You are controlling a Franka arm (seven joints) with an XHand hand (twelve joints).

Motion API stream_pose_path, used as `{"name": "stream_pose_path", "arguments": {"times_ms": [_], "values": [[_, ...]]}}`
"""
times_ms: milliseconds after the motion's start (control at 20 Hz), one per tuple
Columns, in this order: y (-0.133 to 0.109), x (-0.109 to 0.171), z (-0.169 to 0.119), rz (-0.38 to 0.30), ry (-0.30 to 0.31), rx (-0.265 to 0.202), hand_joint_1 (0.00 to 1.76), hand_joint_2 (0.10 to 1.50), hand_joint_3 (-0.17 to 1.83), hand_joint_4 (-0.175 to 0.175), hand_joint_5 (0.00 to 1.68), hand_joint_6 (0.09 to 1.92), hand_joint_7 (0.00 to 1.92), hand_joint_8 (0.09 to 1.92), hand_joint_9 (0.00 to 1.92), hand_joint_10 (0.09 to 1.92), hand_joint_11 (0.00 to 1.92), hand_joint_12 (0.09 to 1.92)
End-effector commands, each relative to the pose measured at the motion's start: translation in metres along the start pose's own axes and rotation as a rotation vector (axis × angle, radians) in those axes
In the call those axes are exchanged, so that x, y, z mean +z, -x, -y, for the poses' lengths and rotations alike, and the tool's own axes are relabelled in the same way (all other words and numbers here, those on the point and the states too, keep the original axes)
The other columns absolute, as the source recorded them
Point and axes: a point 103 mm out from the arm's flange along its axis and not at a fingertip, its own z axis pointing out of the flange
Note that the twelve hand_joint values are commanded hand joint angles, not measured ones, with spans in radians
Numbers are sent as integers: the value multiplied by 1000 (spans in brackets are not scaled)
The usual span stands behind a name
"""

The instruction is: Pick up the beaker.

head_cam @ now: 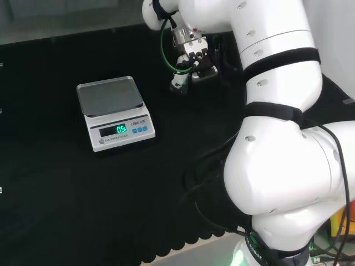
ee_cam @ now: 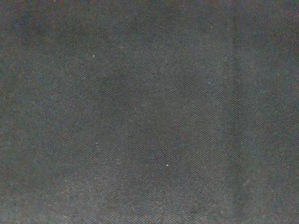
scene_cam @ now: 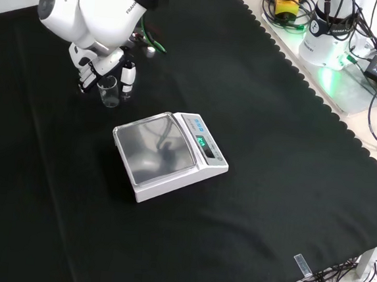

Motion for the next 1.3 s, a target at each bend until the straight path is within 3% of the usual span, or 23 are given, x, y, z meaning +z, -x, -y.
{"name": "stream_pose_path", "arguments": {"times_ms": [50,300,500,900,1300], "values": [[-5,-14,1,-12,50,18,608,1026,7,-163,383,87,321,746,497,766,411,1354],[-10,-27,1,9,52,17,726,1044,34,-175,531,87,508,711,888,568,912,1061],[-10,-35,2,19,48,19,799,1033,58,-175,615,87,619,687,1058,434,1093,911],[3,-41,14,41,16,23,852,1011,103,-175,722,94,718,664,1206,329,1205,838],[-9,-73,35,99,-28,28,848,997,107,-175,706,90,723,666,1217,322,1216,829]]}}
